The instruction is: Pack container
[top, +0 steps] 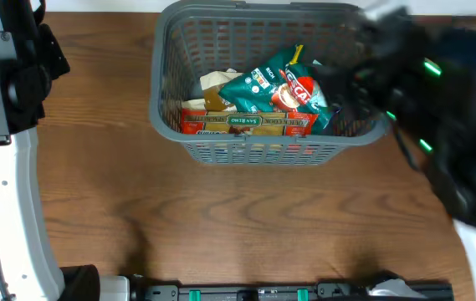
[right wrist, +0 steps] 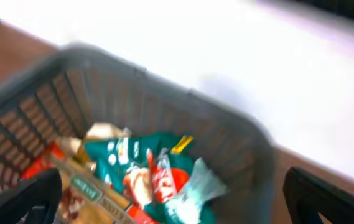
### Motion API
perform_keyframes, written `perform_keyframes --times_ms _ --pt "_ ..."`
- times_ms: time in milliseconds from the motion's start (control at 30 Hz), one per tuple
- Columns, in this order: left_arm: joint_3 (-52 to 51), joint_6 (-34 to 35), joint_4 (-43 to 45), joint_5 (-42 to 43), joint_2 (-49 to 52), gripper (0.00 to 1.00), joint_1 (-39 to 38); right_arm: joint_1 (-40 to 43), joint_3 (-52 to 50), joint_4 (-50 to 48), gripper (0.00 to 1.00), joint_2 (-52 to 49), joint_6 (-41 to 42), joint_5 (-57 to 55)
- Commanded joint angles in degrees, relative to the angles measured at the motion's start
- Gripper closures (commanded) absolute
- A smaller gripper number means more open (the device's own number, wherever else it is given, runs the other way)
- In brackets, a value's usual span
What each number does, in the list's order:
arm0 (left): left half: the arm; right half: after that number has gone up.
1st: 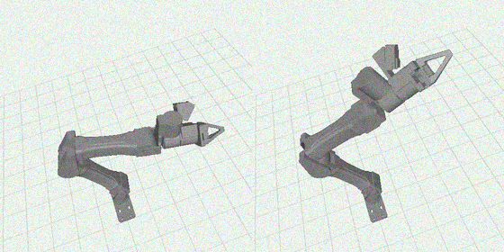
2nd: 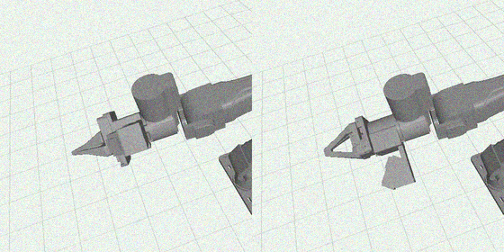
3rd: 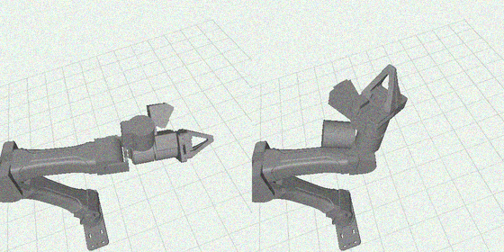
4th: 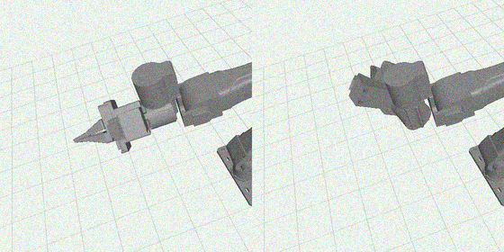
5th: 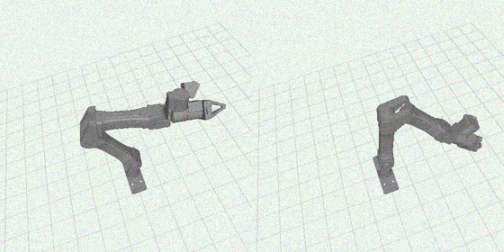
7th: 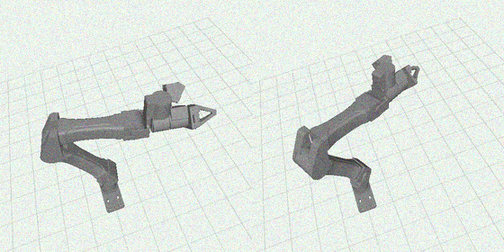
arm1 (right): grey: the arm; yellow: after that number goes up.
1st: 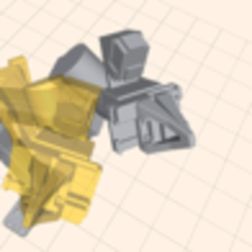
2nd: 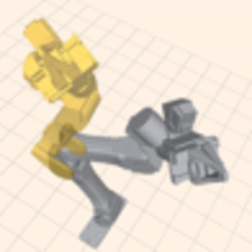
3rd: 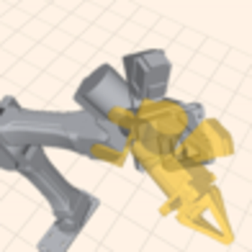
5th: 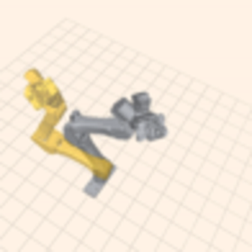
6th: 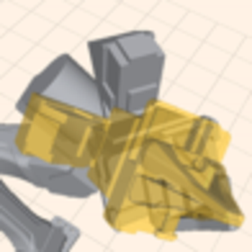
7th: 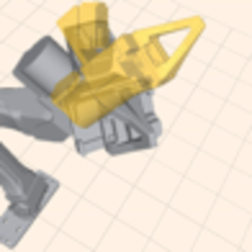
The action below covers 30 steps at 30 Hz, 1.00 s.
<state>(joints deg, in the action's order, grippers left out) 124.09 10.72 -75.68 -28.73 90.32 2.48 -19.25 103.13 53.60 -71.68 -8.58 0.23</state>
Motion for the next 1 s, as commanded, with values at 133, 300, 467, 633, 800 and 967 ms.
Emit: perform_keyframes --times_ms 133,300,467,633,800,967 --pt "-0.17 0.76 -0.15 -0.68 0.02 0.01 0.24 5.11 -15.89 -9.49 0.01 17.4 -1.6 -0.37" --pt "-0.17 0.76 -0.15 -0.68 0.02 0.01 0.24 7.76 -30.36 -15.17 0.01 29.53 -1.55 -0.35" --pt "-0.17 0.76 -0.15 -0.7 0.02 0.01 0.24 9.57 -42.64 -20.57 0.01 38.42 -1.33 0.0" --pt "-0.17 0.76 -0.17 -0.7 0.02 0.01 0.24 10.99 -54.66 -28.44 0.01 44.63 3.15 -0.02" --pt "-0.17 0.76 -0.15 -0.68 0.02 0.01 0.24 11.39 -65.85 -33.88 0.01 48.72 11.15 0.0" --pt "-0.17 0.76 -0.17 -0.68 0.02 0.01 0.24 11.41 -75.76 -38.86 0.01 53.51 15.34 -0.02"
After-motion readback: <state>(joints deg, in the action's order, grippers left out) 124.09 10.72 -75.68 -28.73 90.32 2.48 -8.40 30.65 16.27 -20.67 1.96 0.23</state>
